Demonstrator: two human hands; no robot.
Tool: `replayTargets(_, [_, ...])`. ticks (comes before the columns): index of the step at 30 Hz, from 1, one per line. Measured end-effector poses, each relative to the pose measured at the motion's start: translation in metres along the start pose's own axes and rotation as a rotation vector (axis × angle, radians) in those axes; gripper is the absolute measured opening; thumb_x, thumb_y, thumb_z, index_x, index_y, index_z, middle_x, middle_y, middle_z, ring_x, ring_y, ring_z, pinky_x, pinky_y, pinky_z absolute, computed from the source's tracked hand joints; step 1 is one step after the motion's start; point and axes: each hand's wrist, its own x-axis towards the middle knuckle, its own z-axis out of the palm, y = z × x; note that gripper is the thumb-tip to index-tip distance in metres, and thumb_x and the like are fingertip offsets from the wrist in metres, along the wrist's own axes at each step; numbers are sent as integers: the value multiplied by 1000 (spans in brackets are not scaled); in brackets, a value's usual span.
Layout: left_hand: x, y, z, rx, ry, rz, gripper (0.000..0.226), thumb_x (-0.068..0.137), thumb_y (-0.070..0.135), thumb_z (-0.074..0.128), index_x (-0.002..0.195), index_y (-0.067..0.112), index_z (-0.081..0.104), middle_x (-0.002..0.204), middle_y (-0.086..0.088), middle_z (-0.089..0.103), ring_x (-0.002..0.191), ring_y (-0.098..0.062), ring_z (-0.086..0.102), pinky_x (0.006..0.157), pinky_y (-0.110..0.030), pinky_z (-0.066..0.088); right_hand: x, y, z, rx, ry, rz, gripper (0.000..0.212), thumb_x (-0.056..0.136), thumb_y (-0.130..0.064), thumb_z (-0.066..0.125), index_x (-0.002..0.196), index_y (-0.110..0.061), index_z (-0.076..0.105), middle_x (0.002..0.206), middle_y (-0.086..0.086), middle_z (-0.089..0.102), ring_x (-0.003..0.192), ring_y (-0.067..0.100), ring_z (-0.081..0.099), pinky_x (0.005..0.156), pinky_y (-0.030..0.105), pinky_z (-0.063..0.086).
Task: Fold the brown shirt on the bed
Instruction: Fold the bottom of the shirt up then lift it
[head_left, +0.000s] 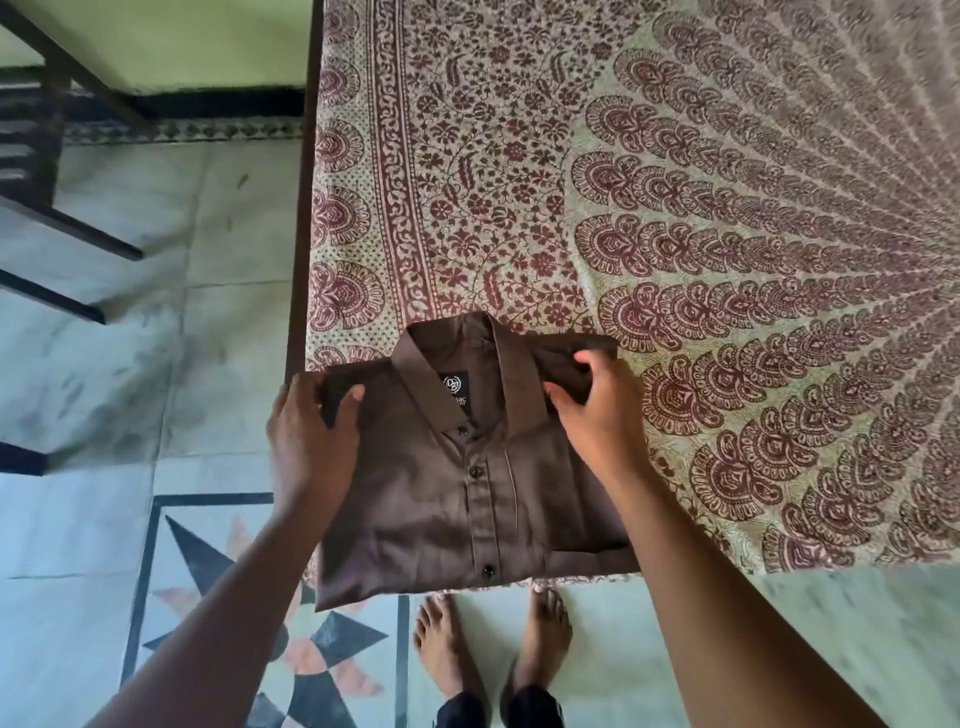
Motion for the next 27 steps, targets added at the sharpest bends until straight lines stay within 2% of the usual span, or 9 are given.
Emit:
replayTargets(2, [10, -2, 1, -22, 15, -47, 24, 102, 29, 64, 98, 6, 69, 90, -14, 66, 95, -43, 60, 75, -34, 32, 7, -4, 0, 109, 25, 66, 26, 91, -21, 78, 112, -10, 67, 102, 10, 69, 96, 29, 66, 74, 35, 50])
replayTargets(6, [19, -10, 5, -33, 25, -39, 20, 103, 28, 62, 100, 14, 76, 92, -18, 74, 93, -45, 61, 75, -34, 35, 1, 3, -2, 173, 192, 95, 11, 91, -7, 75, 98, -8, 66, 91, 9, 71, 82, 27, 66, 66, 30, 43])
replayTargets(10, [6, -12, 12, 7, 81, 23, 21, 105, 20, 56, 121, 12, 67, 120, -19, 64, 110, -42, 56, 90, -46, 42, 1, 11, 6, 134, 241, 90, 21, 90, -9, 76, 110, -7, 67, 106, 15, 68, 99, 34, 64, 80, 37, 49])
replayTargets(12, [-13, -10, 10, 114, 159, 117, 30, 104, 19, 54, 132, 10, 58, 134, -21, 51, 118, -39, 46, 96, -52, 37, -6, 4, 6, 6, 380, -50, 26, 93, -11, 71, 116, -6, 63, 113, 17, 60, 107, 34, 57, 85, 41, 49])
replayTargets(14, [-34, -16, 9, 208, 89, 318, 44, 103, 28, 53, 144, 13, 52, 149, -17, 46, 130, -36, 44, 101, -51, 37, -23, -7, 9, -119, 458, -267, 28, 98, -14, 63, 124, -4, 61, 121, 18, 58, 112, 31, 53, 88, 41, 51])
replayTargets(17, [-40, -38, 18, 425, -184, 511, 70, 102, 55, 41, 164, 26, 27, 174, -3, 18, 159, -28, 20, 122, -52, 29, -46, -7, 24, -322, 221, -494, 51, 106, -36, 51, 147, -5, 51, 151, 17, 49, 135, 36, 50, 103, 48, 48])
replayTargets(20, [-29, -55, 32, 497, -306, 536, 76, 101, 67, 28, 167, 36, 7, 176, 6, -4, 163, -22, -1, 128, -55, 19, -36, 15, 30, -520, 19, -336, 84, 103, -70, 26, 162, -10, 27, 172, 10, 19, 157, 34, 24, 115, 57, 38])
replayTargets(24, [-24, -52, 35, 528, -297, 536, 75, 102, 66, 25, 167, 35, 2, 176, 4, -7, 163, -23, -7, 130, -54, 11, -22, 16, 18, -502, -4, -155, 100, 94, -83, 3, 166, -13, 13, 175, 7, 4, 160, 36, 5, 122, 64, 23])
replayTargets(27, [-42, -44, 28, 526, -190, 515, 74, 105, 58, 31, 168, 24, 11, 177, -4, -1, 163, -30, 0, 129, -58, 14, -56, 1, 10, -431, 76, -264, 98, 97, -79, 16, 165, -8, 11, 174, 12, 3, 161, 32, 1, 127, 57, 17])
